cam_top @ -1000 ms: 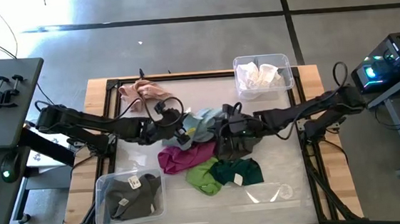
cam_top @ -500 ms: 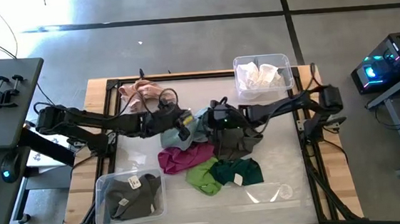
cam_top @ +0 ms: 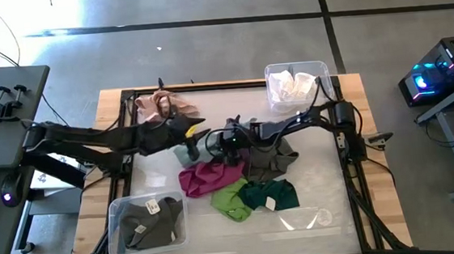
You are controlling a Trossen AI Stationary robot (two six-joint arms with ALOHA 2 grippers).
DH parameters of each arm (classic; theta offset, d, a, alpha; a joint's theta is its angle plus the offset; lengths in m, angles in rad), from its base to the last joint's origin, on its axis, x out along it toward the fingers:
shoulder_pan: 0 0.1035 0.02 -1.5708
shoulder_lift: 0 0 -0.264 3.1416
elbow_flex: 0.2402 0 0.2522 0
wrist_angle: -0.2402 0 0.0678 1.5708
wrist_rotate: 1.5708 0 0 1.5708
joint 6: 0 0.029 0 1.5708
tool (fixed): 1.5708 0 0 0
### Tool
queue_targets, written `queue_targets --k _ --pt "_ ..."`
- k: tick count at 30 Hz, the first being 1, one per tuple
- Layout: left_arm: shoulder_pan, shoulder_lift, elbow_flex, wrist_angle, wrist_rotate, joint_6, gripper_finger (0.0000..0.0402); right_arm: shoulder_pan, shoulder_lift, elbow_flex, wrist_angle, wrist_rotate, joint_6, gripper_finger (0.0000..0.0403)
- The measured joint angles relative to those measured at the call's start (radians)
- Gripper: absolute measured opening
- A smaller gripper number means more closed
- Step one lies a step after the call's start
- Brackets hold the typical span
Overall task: Sort towels by color in basket
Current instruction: Put the light blue towel into the top transparent bin
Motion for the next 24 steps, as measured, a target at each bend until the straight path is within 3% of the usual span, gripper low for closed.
queue_targets --k 4,10,18,22,24 --pt "-0.066 -0.035 0.000 -0.114 -0.118 -0.005 0.0168 0.000 -0.037 0.006 0.001 0.034 0.016 0.0018" --pt "-0.138 -0.002 -0.020 -0.159 -0.343 -0.119 0.0168 0.027 -0.225 0.006 0.014 0.216 0.016 0.0029" --pt "-0.165 0.104 -0.084 0.068 -0.343 -0.039 0.0168 0.099 -0.540 0.005 -0.155 0.316 -0.036 0.0008" --pt "-0.177 0.179 -0.117 0.344 -0.305 0.135 0.0168 0.175 -0.669 0.004 -0.231 0.341 -0.035 0.0009" --pt "-0.175 0.220 -0.127 0.527 -0.234 0.229 0.0168 0.211 -0.717 0.004 -0.276 0.342 -0.035 0.0006"
